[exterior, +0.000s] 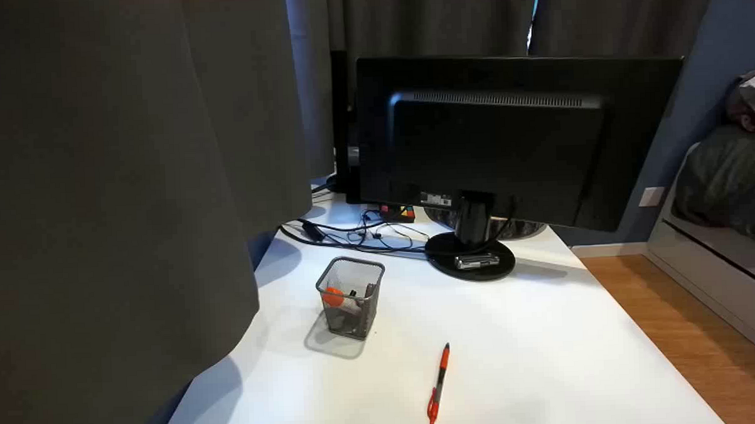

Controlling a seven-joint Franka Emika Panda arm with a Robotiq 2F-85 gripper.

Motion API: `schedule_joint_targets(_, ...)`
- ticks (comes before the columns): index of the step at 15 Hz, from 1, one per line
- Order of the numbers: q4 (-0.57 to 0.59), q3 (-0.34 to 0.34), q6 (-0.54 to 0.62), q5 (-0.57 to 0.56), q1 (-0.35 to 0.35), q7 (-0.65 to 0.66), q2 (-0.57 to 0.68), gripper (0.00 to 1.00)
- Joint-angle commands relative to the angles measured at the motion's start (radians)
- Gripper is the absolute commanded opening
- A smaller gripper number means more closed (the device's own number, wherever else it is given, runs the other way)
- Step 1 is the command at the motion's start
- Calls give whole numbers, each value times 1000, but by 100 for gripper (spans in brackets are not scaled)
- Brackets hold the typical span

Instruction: Put the orange pen in the office pen holder

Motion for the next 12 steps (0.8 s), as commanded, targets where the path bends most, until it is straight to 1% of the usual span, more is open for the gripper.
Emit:
schedule_joint_targets(1,2,-3,-2,-1,3,1,0,100)
schedule_joint_targets(8,2,-3,-2,-1,3,1,0,100)
schedule_joint_targets(9,10,-5,27,16,19,-22,26,100)
schedule_joint_targets(10,44,3,82,40,48,-42,89,100)
schedule_joint_targets(12,95,14,219,96,101,-73,188,100)
